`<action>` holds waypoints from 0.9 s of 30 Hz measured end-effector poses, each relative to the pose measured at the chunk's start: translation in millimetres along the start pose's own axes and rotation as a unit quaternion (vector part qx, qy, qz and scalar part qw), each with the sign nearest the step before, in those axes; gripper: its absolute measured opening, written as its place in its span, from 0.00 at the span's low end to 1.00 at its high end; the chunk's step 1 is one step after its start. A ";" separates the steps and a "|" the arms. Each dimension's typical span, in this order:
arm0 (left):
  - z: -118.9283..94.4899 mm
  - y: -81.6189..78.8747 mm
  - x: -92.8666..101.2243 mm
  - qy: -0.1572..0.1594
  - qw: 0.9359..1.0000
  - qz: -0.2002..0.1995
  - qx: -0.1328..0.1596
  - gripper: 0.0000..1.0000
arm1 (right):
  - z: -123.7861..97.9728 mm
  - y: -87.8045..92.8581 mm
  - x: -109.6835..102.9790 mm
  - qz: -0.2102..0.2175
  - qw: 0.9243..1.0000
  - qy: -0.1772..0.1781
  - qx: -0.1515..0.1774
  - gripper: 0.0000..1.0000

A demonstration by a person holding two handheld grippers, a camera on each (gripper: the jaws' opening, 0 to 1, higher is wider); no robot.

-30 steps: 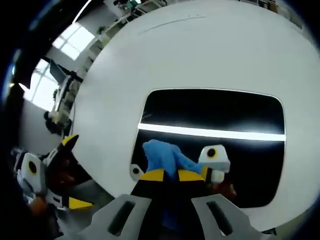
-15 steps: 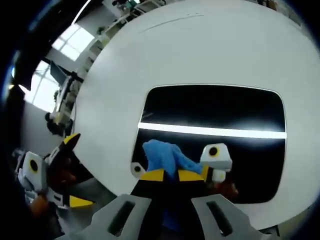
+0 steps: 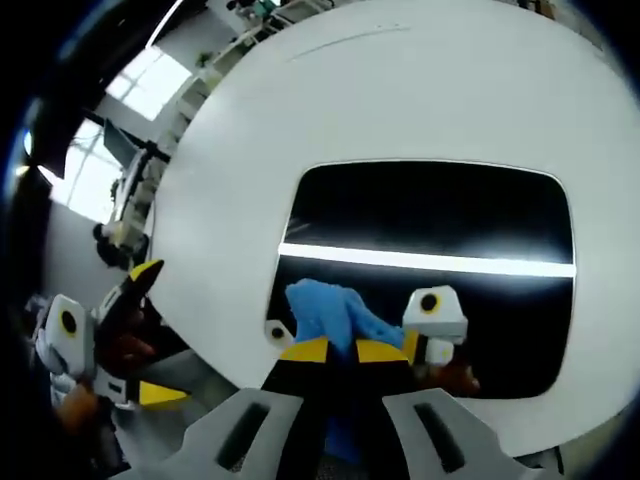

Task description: Wipe the mirror surface with the cleaning cloth until all visible marks leave the cleaned area.

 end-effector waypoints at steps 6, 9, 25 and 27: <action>0.1 0.1 0.7 0.003 1.000 0.001 -0.002 0.98 | 2.1 -0.9 0.0 0.001 1.000 -0.003 -0.006 0.03; -0.1 0.1 0.4 0.002 1.000 0.001 -0.002 0.98 | 3.0 2.5 -2.8 -0.006 1.000 -0.004 -0.009 0.03; 0.4 0.2 0.1 0.002 1.000 -0.002 0.000 0.98 | 1.9 5.7 -2.5 0.003 1.000 -0.017 -0.016 0.03; 0.5 0.2 0.1 0.002 1.000 -0.003 0.000 0.98 | 2.1 5.7 -2.6 0.003 1.000 -0.017 -0.015 0.03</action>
Point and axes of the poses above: the point that each gripper's makers call its tool centre point, and the gripper's own axes: z roughly forward along the fingers, x roughly to its right, y roughly out of its underside, the point moved 10 cm from there along -z, roughly backward along the fingers, and after that the axes turned 4 degrees about -y, right-handed, at the moved point
